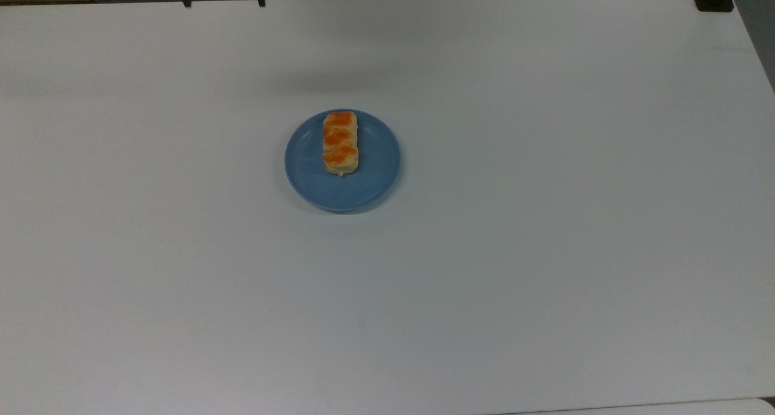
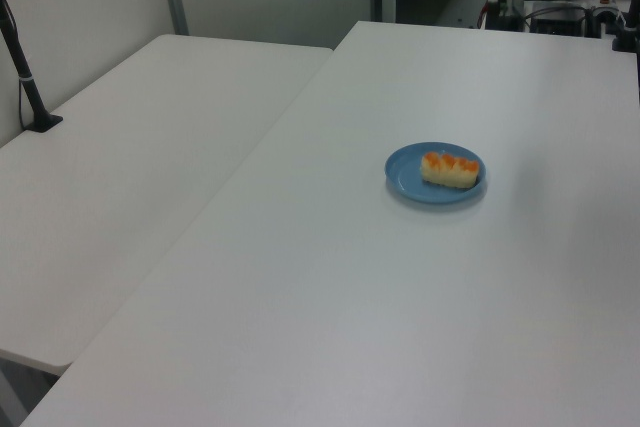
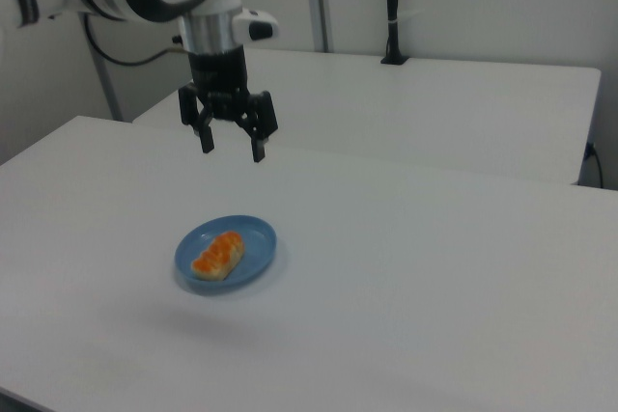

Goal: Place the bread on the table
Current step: 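Lower the gripper onto the glazed bread roll on the blue plate and grasp it, then lift the bread roll off the plate and carry it away from the plate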

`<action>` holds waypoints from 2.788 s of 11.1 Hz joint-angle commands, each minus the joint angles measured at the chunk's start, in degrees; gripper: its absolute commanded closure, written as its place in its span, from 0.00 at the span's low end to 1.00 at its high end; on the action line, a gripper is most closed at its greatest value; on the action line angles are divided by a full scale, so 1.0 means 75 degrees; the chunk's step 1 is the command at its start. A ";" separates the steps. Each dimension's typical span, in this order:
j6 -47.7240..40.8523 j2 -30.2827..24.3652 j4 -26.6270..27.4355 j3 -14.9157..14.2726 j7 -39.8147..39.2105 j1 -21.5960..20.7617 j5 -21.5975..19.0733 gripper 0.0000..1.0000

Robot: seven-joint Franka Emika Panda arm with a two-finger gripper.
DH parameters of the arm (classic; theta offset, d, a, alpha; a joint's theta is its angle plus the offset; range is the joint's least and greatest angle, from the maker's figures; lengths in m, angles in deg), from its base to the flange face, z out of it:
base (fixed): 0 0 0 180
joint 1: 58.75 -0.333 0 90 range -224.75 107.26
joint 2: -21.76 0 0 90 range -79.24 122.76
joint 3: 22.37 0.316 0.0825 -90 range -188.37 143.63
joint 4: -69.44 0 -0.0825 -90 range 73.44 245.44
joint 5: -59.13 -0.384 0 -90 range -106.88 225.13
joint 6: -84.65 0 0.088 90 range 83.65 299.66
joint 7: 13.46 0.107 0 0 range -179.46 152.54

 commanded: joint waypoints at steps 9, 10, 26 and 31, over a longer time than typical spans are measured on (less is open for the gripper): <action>0.3143 0.0978 0.2462 0.1411 0.1428 -0.0167 0.0130 0.00; 0.3411 0.1166 0.2462 0.1447 0.1721 -0.0179 0.0142 0.00; 0.2735 0.0934 0.2227 0.1308 0.0323 0.1025 0.0868 0.66; 0.3772 0.1506 0.2250 -0.0345 -0.1731 0.1776 0.1056 0.66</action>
